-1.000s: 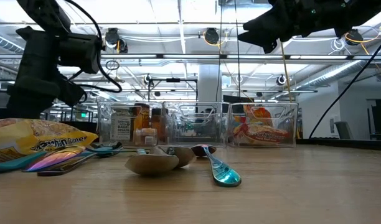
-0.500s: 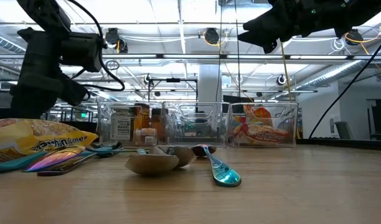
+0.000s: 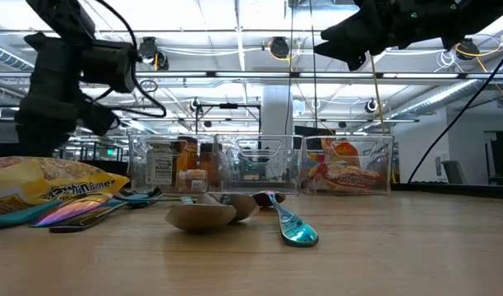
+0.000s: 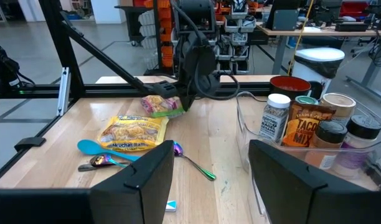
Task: Pick & Place Food Item
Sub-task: Put the green noodle pack into the right transparent bin
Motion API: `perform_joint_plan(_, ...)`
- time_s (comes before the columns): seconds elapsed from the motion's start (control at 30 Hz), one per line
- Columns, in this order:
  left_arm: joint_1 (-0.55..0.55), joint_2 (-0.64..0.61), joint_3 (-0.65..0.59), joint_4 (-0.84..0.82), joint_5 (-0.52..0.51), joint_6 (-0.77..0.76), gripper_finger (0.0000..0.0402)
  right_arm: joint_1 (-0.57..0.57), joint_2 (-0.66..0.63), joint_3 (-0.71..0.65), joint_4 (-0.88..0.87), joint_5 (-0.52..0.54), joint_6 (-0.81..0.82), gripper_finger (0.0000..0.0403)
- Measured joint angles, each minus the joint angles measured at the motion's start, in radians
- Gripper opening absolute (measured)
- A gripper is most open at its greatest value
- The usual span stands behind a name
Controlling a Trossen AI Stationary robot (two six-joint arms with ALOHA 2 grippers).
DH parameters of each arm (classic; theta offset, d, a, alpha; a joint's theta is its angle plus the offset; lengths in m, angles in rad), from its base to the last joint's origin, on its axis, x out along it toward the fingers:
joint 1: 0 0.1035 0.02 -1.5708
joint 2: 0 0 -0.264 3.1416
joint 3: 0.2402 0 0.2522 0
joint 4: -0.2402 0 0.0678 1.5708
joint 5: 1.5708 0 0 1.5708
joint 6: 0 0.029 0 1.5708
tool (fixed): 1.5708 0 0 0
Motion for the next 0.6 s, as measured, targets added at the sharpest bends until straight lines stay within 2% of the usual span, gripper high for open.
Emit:
perform_joint_plan(0.17,0.0,-0.033,0.079,-0.023,-0.043,0.025,0.0003,0.0,0.0,0.0,0.0,0.0,0.0,0.0201)
perform_joint_plan(0.4,-0.019,-0.122,0.237,-0.041,-0.162,0.066,0.0002,0.0,0.0,0.0,0.0,0.0,0.0,0.0201)
perform_joint_plan(0.6,-0.068,-0.185,0.357,0.052,-0.367,0.078,0.0002,0.0,0.0,0.0,0.0,-0.001,0.008,0.0201)
